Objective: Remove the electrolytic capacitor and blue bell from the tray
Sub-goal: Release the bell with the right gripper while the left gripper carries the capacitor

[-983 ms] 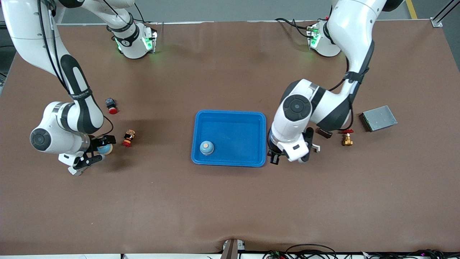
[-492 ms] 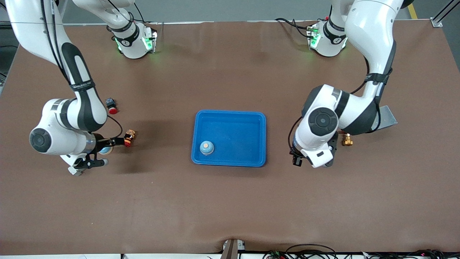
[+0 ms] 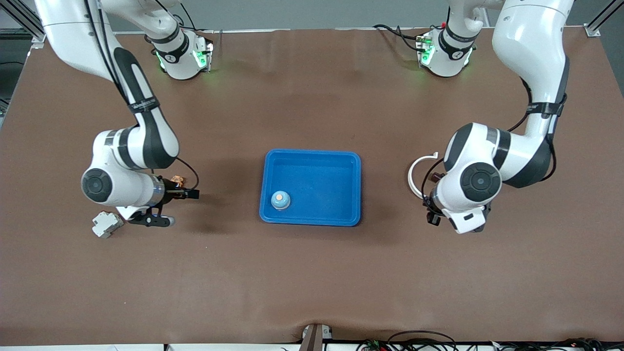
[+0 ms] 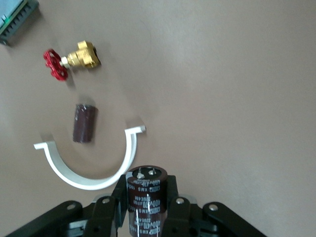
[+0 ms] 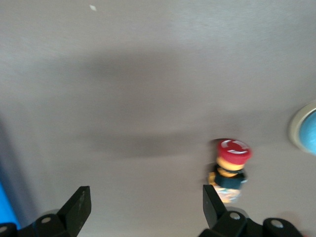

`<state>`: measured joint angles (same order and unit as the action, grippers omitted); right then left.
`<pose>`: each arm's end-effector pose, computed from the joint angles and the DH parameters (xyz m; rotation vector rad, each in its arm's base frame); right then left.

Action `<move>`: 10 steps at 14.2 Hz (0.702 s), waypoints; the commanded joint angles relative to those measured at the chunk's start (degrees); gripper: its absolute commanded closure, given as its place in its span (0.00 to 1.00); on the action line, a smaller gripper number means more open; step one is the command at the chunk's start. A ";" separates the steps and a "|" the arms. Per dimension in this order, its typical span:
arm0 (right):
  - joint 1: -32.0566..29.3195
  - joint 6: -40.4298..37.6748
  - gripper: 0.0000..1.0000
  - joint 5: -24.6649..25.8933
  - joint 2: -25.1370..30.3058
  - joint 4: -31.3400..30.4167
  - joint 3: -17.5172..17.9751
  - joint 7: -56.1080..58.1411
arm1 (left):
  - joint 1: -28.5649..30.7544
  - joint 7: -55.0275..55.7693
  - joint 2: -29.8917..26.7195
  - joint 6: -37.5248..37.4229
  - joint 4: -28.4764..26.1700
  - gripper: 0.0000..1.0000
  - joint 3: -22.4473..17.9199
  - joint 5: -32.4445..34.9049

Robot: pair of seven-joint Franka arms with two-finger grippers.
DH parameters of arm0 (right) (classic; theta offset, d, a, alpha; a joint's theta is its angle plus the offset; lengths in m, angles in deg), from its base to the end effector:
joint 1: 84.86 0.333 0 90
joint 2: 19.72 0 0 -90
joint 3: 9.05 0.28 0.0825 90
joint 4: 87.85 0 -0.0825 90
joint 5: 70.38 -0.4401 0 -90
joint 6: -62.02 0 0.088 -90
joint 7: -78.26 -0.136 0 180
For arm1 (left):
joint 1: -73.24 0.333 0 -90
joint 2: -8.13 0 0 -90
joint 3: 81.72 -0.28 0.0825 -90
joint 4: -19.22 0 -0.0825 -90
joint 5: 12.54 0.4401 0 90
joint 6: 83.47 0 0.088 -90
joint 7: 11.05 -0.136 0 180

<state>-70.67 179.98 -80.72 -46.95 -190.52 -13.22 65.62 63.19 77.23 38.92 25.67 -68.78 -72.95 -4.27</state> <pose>0.6385 0.1272 0.1752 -3.0413 0.2169 0.3433 0.6739 -0.2058 0.2465 -2.4853 -1.6440 0.0798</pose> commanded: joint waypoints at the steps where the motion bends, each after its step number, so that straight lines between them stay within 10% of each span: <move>1: 3.55 0.08 0.00 -1.61 0.68 1.15 -0.40 -7.11 | 2.31 -3.54 -3.28 -0.33 -4.36 1.00 0.55 1.04; 10: 11.37 6.84 0.00 -7.59 -1.69 3.53 -0.57 -19.07 | 9.25 -14.09 -3.72 -0.07 -7.35 1.00 0.55 1.31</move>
<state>-62.18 185.43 -87.30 -47.52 -187.83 -13.21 50.59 70.51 65.61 37.37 25.50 -73.41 -72.97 -4.25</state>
